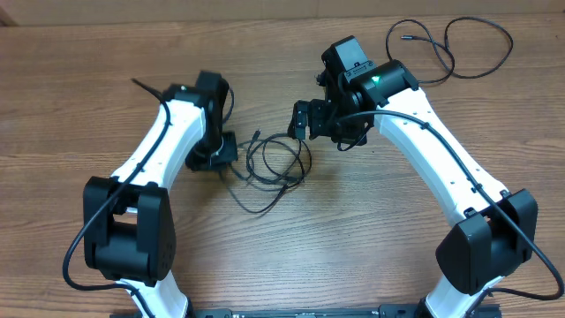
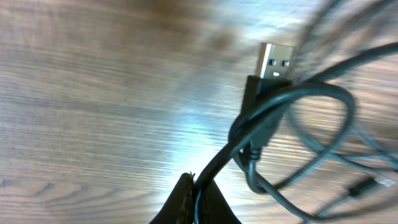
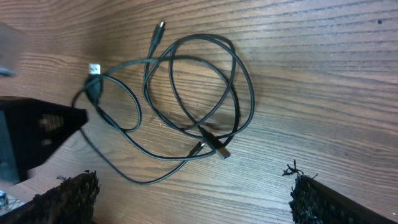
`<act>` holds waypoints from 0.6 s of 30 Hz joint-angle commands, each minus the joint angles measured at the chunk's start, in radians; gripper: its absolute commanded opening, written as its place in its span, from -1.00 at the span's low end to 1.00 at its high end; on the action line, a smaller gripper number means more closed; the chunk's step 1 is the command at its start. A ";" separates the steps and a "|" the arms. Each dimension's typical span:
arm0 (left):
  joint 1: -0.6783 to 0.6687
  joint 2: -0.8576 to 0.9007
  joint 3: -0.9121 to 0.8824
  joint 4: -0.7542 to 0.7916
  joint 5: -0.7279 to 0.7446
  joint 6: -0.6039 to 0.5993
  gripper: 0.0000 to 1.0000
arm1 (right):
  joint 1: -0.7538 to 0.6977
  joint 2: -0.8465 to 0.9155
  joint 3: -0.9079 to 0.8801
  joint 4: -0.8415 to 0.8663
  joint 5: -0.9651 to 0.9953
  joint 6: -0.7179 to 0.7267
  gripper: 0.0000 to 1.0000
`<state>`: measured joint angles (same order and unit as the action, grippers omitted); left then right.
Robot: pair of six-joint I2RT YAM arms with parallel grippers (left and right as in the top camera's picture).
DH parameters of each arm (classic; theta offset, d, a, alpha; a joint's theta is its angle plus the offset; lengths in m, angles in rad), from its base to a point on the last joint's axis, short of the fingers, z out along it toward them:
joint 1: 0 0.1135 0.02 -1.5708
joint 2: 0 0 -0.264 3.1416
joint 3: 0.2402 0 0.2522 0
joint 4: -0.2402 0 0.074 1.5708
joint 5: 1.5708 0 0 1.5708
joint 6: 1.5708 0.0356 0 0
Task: Untangle cables
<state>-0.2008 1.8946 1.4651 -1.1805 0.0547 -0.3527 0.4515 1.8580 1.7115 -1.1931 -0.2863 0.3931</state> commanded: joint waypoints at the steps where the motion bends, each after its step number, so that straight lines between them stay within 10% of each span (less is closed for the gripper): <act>1: 0.005 -0.051 0.103 -0.044 0.097 0.047 -0.91 | -0.001 -0.013 -0.006 0.007 0.026 0.007 1.00; 18: 0.004 -0.422 0.223 -0.100 0.134 0.047 -0.92 | 0.000 -0.010 -0.106 0.060 -0.055 0.055 1.00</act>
<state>-0.2012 1.5208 1.6653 -1.2884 0.1471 -0.3290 0.4515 1.8580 1.6142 -1.1431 -0.2844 0.4408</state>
